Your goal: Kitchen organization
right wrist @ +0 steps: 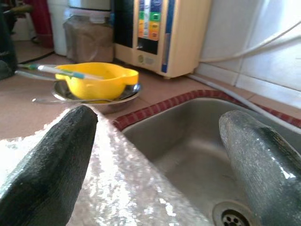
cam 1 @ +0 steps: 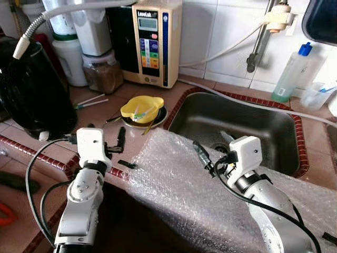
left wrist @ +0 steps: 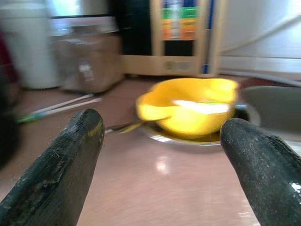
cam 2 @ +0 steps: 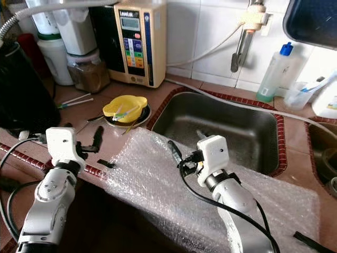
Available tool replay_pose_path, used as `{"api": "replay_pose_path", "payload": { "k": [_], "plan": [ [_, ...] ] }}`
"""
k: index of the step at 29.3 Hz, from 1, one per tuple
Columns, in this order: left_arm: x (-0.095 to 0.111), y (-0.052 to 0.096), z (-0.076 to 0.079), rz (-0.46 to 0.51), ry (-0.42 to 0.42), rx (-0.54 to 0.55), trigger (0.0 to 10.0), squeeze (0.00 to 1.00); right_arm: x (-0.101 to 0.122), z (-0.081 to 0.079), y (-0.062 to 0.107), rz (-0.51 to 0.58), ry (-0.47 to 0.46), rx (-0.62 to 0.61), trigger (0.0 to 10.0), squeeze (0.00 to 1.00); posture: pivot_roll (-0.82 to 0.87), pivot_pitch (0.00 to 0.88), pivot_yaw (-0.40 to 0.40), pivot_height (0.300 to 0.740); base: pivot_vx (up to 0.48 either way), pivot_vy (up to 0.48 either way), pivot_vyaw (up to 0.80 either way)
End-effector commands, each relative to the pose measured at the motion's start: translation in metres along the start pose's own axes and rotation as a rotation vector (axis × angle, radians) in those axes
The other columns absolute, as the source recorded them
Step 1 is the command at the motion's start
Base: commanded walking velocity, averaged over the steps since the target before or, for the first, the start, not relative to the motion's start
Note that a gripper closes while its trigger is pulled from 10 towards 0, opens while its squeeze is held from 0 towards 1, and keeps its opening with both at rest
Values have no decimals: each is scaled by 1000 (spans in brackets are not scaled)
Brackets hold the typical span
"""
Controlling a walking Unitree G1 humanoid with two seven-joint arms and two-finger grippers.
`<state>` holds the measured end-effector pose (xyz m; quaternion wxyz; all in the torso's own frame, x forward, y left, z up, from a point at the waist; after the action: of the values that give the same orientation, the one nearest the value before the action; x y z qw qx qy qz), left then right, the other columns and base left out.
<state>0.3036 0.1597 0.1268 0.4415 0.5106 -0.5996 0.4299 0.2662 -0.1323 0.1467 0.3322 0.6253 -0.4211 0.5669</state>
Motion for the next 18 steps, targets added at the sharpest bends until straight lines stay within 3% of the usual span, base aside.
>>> {"api": "replay_pose_path", "payload": {
  "k": [1, 7, 18],
  "plan": [
    [4, -5, 3, 30, 0, -34, 10000, 0, 12, -2, -2, 47, 0, 1, 10000, 0, -37, 0, 22, 740, 0, 0, 0],
    [-4, -14, 9, 11, 24, -67, 10000, 0, 20, -23, -3, 38, -81, 116, 10000, 0, -53, 0, 20, 740, 0, 0, 0],
    [-2, -24, 22, 43, 54, -89, 10000, 0, 22, -29, 2, 29, -98, 137, 10000, 0, -73, 0, 19, 740, 0, 0, 0]
  ]
}}
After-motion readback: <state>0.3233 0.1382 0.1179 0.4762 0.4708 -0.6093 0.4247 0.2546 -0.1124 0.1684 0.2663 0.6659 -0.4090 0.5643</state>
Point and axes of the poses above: a point about 5 cm out from each wrist's last joint towards the gripper, its own y axis pointing back from the gripper into the wrist, its own x axis along the axis of the wrist's last joint, z = x × y, the point moved 1 cm from there along -y, pointing out of the wrist towards the gripper, and after that the axes turned 12 degrees about -y, right-handed, at the moved point
